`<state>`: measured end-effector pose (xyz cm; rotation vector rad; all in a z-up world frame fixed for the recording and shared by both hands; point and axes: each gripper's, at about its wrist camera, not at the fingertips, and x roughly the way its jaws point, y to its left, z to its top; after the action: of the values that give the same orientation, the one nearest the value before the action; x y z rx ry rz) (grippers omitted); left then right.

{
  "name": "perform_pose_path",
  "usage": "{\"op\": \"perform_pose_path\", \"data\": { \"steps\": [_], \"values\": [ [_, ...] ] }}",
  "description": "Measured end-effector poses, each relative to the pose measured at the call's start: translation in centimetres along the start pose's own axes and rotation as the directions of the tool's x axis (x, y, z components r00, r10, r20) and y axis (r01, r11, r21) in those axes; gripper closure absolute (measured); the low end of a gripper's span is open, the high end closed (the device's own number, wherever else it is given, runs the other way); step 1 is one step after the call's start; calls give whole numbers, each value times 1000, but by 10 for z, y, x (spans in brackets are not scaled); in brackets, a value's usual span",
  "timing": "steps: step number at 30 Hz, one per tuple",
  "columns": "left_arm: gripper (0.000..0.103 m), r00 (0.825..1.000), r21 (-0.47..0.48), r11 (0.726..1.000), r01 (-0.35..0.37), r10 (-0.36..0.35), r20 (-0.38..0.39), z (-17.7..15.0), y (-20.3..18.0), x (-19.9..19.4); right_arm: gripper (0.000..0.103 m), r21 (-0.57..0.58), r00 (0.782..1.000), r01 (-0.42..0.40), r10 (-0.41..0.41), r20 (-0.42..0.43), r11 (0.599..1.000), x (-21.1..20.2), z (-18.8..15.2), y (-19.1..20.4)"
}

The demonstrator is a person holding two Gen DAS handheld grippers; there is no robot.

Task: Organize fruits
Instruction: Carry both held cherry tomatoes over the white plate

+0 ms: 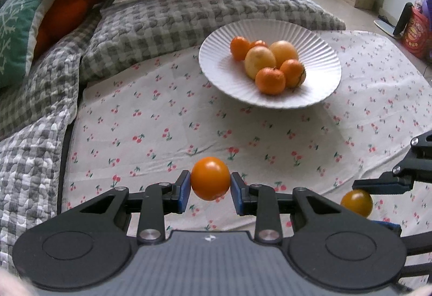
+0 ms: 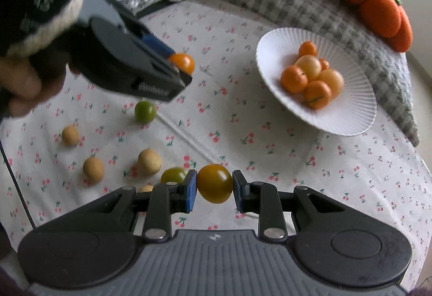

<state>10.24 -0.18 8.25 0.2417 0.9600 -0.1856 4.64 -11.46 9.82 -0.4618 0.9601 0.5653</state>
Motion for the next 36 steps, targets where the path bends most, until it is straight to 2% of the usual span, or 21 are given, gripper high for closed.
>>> {"op": "perform_pose_path", "data": {
  "steps": [14,22,30,36],
  "values": [
    [81,993,-111,993,36,-24,112,37,-1,-9,78,175,992,39,-59,108,984,-15,23,-52],
    [81,988,-109,993,39,-22,150,57,-5,-1,78,321,989,49,-90,113,946,-7,29,-94],
    [81,985,-87,995,40,-24,172,78,-9,14,78,371,984,60,-118,135,927,-2,38,-118],
    [81,980,-131,988,79,-53,192,99,-3,28,78,411,980,53,-127,155,910,6,41,-139]
  ]
}}
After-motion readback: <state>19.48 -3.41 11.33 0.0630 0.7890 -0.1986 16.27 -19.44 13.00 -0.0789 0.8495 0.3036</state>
